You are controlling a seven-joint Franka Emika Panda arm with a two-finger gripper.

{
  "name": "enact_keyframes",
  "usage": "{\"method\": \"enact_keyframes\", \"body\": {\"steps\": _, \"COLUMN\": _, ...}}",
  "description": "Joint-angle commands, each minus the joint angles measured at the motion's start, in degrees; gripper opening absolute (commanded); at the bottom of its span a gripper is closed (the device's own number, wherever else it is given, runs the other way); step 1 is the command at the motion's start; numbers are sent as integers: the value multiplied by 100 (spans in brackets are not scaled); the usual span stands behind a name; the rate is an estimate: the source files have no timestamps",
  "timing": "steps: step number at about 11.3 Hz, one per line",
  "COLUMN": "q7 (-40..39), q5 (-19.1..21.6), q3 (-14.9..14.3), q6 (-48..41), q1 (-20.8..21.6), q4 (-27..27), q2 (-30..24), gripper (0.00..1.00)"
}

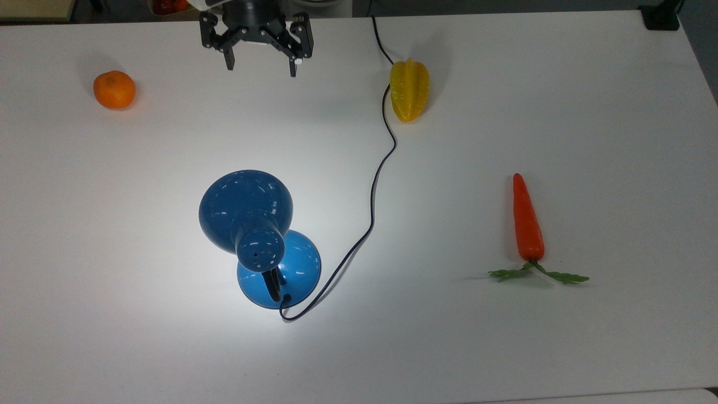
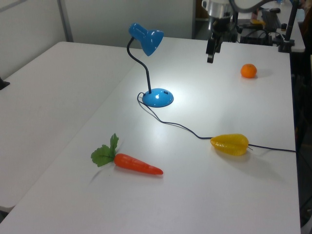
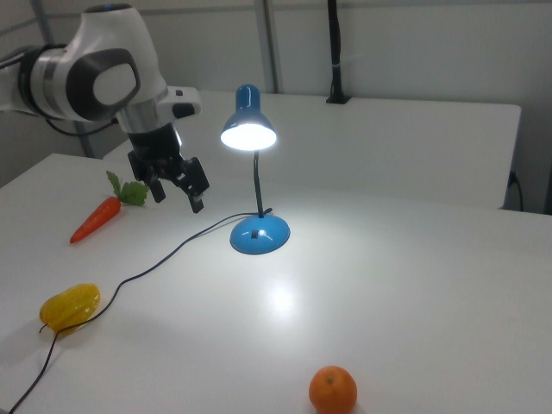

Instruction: Turn on desk lamp

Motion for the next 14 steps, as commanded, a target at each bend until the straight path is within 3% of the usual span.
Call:
{"method": "enact_keyframes", "body": {"steps": 1, "q7": 327, "q5": 4, "q3": -51, "q6": -807, "q1": 72, "q4": 290, "q2": -363, "gripper": 100}}
{"method": "enact_keyframes", "body": {"steps": 4, "q7": 1001, "q5": 83, "q3": 124, "q6": -1266, "q1": 72, "q4": 992, "q2": -320, "gripper": 100}}
{"method": "enact_keyframes", "body": {"steps": 7, "q7": 1119, "q5": 136, "q3": 415, "q6": -1328, "q1": 63, "q4": 1162, "q2": -285, "gripper": 100}}
{"method": "enact_keyframes", "body": {"steps": 8, "q7": 997, "q5": 188, "q3": 450, "q6": -1285, "q1": 63, "q4": 1161, "q2": -259, "gripper": 100}}
{"method": "enact_keyframes", "body": {"steps": 10, "q7": -71, "q5": 513, "q3": 450, "q6": -1197, "q1": 46, "q4": 1161, "q2": -189, "gripper": 100}}
{"method": "enact_keyframes", "body": {"steps": 14, "q7": -1096, "q5": 505, "q3": 389, "q6": -1073, "q1": 54, "q4": 1118, "q2": -136, "gripper": 100}}
